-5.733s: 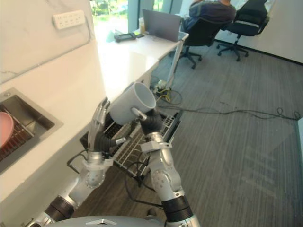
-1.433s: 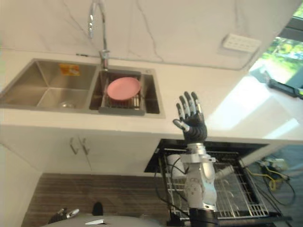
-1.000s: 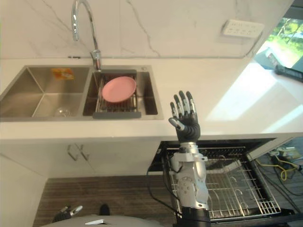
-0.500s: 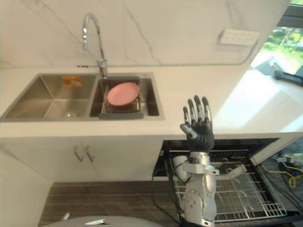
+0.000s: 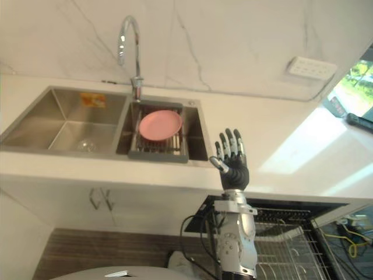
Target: Walk over to the sink, pick up the cup, carry it to the dishwasher, place the cup inside the dishwasher, then close the dishwasher door
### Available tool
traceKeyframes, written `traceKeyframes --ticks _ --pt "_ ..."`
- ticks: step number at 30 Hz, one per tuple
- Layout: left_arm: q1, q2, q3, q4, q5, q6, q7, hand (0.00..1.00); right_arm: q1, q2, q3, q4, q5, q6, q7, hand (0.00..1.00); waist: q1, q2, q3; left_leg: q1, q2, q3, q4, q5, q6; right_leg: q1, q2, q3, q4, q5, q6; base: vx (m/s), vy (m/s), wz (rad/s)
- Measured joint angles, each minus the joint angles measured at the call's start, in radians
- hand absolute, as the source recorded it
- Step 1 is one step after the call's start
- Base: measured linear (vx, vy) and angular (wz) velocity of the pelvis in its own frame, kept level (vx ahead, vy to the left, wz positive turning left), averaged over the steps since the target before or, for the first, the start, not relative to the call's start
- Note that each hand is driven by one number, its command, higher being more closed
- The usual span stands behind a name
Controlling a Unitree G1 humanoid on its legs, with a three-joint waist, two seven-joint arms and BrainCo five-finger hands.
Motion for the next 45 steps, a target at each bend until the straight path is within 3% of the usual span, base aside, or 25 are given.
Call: traceKeyframes --ticks 1,3,4,5,7,9,12,13,14,16,17,23,29,34,36,40,45 --pt "0.000 -0.014 -0.006 -0.001 0.000 -0.004 -0.003 0.00 -0.004 -0.021 -0.003 -0.011 0.000 0.000 -0.001 0.00 0.000 0.033 -0.011 0.001 0.030 -0.001 0.011 -0.018 -0.014 0.009 0.028 -0.009 -0.009 -0.017 -0.007 0.30 -0.109 -0.04" --pt "-0.003 -0.030 -0.010 -0.008 0.006 -0.006 -0.008 0.00 -0.008 -0.039 -0.010 -0.021 -0.001 0.000 -0.002 0.00 -0.003 0.061 -0.019 -0.008 0.068 -0.001 0.032 -0.020 -0.031 0.018 0.066 -0.021 -0.041 -0.042 -0.012 0.37 -0.146 0.09" --pt "-0.020 -0.038 0.001 -0.012 0.016 -0.007 -0.009 0.00 -0.013 -0.032 -0.024 -0.024 -0.003 0.001 -0.021 0.00 -0.015 0.069 -0.020 -0.074 0.093 -0.003 0.165 -0.021 -0.026 0.038 0.070 -0.043 -0.071 -0.044 -0.015 0.37 -0.161 0.27" --pt "-0.021 -0.044 0.010 -0.027 0.029 -0.006 -0.008 0.00 -0.007 -0.031 -0.030 -0.048 -0.003 0.009 -0.039 0.00 -0.018 0.067 -0.014 -0.148 0.124 0.008 0.339 -0.005 -0.017 0.076 0.079 -0.050 -0.108 -0.044 -0.024 0.30 -0.119 0.27" --pt "-0.018 -0.055 0.016 -0.056 0.029 -0.003 0.000 0.00 -0.002 -0.022 -0.030 -0.115 -0.004 0.010 -0.044 0.00 -0.012 0.075 -0.005 -0.223 0.183 0.055 0.532 -0.010 -0.019 0.148 0.094 -0.050 -0.160 -0.044 -0.038 0.33 -0.047 -0.09" --pt "-0.018 -0.056 0.014 -0.061 0.029 0.011 0.002 0.00 -0.007 -0.020 -0.032 -0.146 -0.004 0.008 -0.043 0.00 0.001 0.074 -0.006 -0.244 0.189 0.075 0.539 -0.039 -0.018 0.211 0.089 -0.034 -0.200 -0.045 -0.035 0.33 0.013 -0.32" --pt "-0.018 -0.055 0.010 -0.082 0.024 0.022 0.003 0.00 -0.053 -0.023 -0.030 -0.139 -0.004 0.011 -0.043 0.00 0.030 0.070 -0.004 -0.288 0.114 0.048 0.289 -0.028 -0.018 0.236 0.055 0.032 -0.235 -0.036 -0.001 0.28 0.146 -0.64" --pt "-0.012 -0.063 0.008 -0.091 0.013 0.021 0.002 0.00 -0.081 -0.033 -0.029 -0.123 -0.005 0.015 -0.041 0.00 0.037 0.082 -0.001 -0.270 0.082 0.024 0.117 0.083 -0.016 0.237 0.054 0.060 -0.234 -0.042 0.026 0.19 0.190 -0.67" --pt "-0.002 -0.075 0.011 -0.094 0.006 0.018 0.003 0.00 -0.082 -0.039 -0.029 -0.122 -0.005 0.018 -0.040 0.00 0.044 0.094 -0.008 -0.229 0.082 0.016 0.084 0.137 -0.008 0.239 0.057 0.077 -0.237 -0.047 0.040 0.30 0.231 -0.51" --pt "-0.004 -0.054 0.025 -0.106 -0.010 -0.005 0.003 0.00 -0.079 -0.020 -0.021 -0.125 -0.006 0.025 -0.035 0.00 0.031 0.057 0.003 -0.207 0.045 0.027 0.066 0.145 0.013 0.248 0.018 0.088 -0.237 -0.045 0.051 0.23 0.174 -0.05" --pt "-0.023 -0.072 0.101 -0.138 -0.012 -0.044 0.015 0.00 -0.016 -0.019 -0.028 -0.206 -0.004 0.028 -0.013 0.00 0.039 0.007 -0.003 -0.087 -0.020 0.081 -0.223 0.274 0.027 0.217 -0.017 0.092 -0.245 -0.026 0.093 0.06 0.069 0.06" --pt "-0.025 -0.063 0.091 -0.134 -0.016 -0.032 0.013 0.00 -0.022 -0.019 -0.005 -0.194 -0.004 0.028 -0.013 0.00 0.037 0.006 -0.002 -0.083 -0.020 0.080 -0.245 0.284 0.026 0.216 -0.018 0.089 -0.243 -0.028 0.092 0.00 0.001 0.01" --pt "-0.055 -0.015 0.088 -0.083 -0.107 0.148 -0.031 0.00 -0.061 -0.017 0.095 -0.122 -0.009 0.057 -0.021 0.00 0.032 -0.008 -0.011 -0.076 -0.019 0.086 -0.266 0.291 0.026 0.218 -0.023 0.066 -0.247 -0.027 0.093 0.00 0.007 0.02" --pt "-0.068 0.040 0.069 -0.028 -0.173 0.339 -0.067 0.00 -0.100 -0.062 0.099 -0.116 -0.261 0.077 -0.037 0.00 0.024 -0.030 -0.031 -0.075 -0.016 0.085 -0.267 0.293 0.025 0.226 -0.034 0.002 -0.266 -0.016 0.100 0.01 0.000 0.00" --pt "-0.082 0.054 0.044 -0.009 -0.178 0.368 -0.069 0.00 -0.112 -0.128 0.098 -0.116 -0.365 0.079 -0.039 0.00 0.021 -0.033 -0.037 -0.071 -0.014 0.082 -0.267 0.297 0.022 0.238 -0.030 -0.009 -0.277 -0.004 0.099 0.02 -0.002 0.01" --pt "-0.084 0.061 0.002 0.003 -0.182 0.404 -0.068 0.00 -0.163 -0.239 0.099 -0.116 -0.577 0.101 -0.033 0.00 0.006 -0.015 -0.049 -0.076 -0.004 0.080 -0.268 0.305 0.016 0.238 -0.018 -0.016 -0.291 0.011 0.090 -0.02 -0.005 -0.02" --pt "-0.085 0.066 -0.032 0.008 -0.182 0.437 -0.069 0.00 -0.287 -0.416 0.116 -0.117 -0.817 0.119 0.060 0.00 0.001 0.003 -0.060 -0.089 0.012 0.078 -0.269 0.315 0.006 0.232 -0.001 -0.020 -0.306 0.027 0.079 -0.08 -0.009 0.00"
